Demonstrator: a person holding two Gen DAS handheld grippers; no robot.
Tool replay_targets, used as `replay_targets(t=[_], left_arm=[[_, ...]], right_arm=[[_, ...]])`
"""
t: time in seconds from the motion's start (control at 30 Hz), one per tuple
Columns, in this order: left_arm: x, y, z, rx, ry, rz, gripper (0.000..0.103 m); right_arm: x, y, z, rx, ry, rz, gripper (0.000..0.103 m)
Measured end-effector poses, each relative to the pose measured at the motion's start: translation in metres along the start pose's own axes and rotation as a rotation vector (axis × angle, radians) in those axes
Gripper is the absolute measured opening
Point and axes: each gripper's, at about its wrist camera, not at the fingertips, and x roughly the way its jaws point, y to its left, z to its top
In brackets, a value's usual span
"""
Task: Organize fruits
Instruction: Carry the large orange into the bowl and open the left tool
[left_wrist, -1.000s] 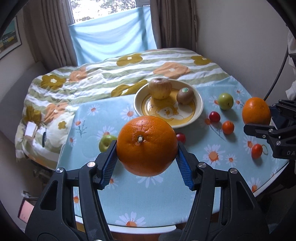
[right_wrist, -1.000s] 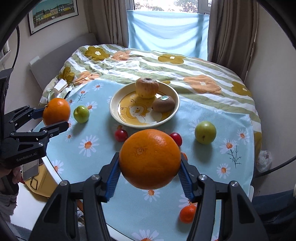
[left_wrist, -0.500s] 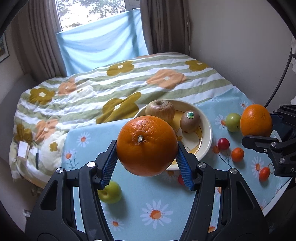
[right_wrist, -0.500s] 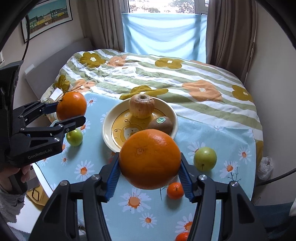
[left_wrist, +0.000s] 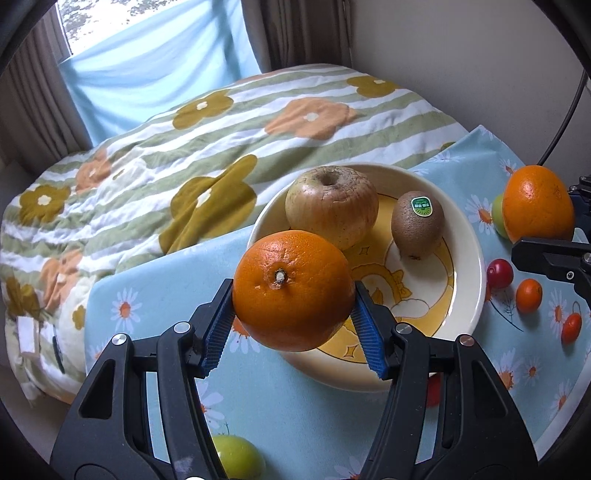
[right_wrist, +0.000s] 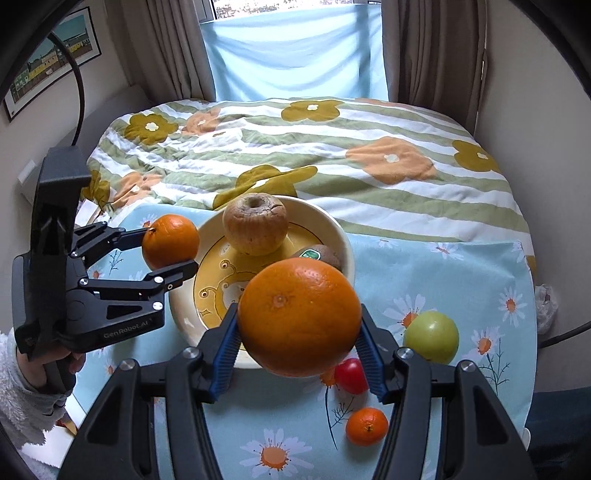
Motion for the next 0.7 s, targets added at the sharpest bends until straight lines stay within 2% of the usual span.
replay_targets(t=[0.27,0.53,0.57,0.67,0.7], left_arm=[[0.025,-0.004,0.004,0.057,0.034,-0.011,0.065],[0.029,-0.003,0.004,0.054,0.047,-0.022,0.066],[0.029,-0.003,0.005,0.051,0.046,-0.028,0.069],[0.023,-0.002,0.007,0.04,0.027,-0.021,0.102],[0.019,-0.001,0.008,0.037,0.01,-0.017,0.103]], right_arm=[[0.016,-0.003,0.005,0.017,0.019,-0.021,0.054],[0.022,-0.007,0.006,0.036,0.029,-0.033,0.054],[0.022,-0.007,0.006,0.037,0.03,-0.034,0.054],[0.021,-0.008,0.007,0.045,0.029,-0.036,0.054],[0.02,-0.008,0.007,0.048,0.028,-0.035,0.054]])
